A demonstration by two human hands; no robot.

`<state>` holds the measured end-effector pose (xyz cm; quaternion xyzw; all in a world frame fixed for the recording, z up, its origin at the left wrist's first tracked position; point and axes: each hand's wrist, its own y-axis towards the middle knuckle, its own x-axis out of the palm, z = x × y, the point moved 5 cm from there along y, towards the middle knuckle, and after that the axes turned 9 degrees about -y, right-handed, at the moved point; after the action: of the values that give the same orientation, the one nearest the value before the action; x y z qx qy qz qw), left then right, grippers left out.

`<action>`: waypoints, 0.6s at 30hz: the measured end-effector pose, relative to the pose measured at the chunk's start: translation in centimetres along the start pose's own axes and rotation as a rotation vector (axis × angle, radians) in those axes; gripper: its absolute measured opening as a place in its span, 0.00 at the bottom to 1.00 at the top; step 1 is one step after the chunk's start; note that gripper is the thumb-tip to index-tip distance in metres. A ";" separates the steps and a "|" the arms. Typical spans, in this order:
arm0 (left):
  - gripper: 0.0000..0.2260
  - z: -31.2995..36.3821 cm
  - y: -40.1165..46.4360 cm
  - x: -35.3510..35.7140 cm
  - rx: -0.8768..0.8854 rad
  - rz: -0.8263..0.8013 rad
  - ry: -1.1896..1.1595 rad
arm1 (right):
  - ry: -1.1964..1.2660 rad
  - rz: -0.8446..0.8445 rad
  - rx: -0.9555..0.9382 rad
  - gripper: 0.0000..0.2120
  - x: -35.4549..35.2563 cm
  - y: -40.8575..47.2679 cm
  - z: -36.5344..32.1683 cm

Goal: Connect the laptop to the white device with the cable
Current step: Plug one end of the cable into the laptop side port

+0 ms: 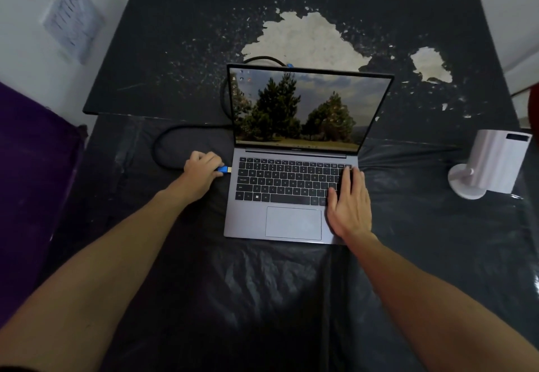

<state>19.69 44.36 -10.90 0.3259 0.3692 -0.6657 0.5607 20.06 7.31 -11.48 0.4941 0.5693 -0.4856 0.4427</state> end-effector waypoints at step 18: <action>0.04 0.0 -1.1 0.2 0.035 -0.023 -0.044 | -0.005 -0.010 0.000 0.31 0.1 -0.2 0.0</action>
<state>18.58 44.36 -10.91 0.3167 0.3489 -0.6854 0.5552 19.88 7.34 -11.52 0.4900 0.5705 -0.4891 0.4418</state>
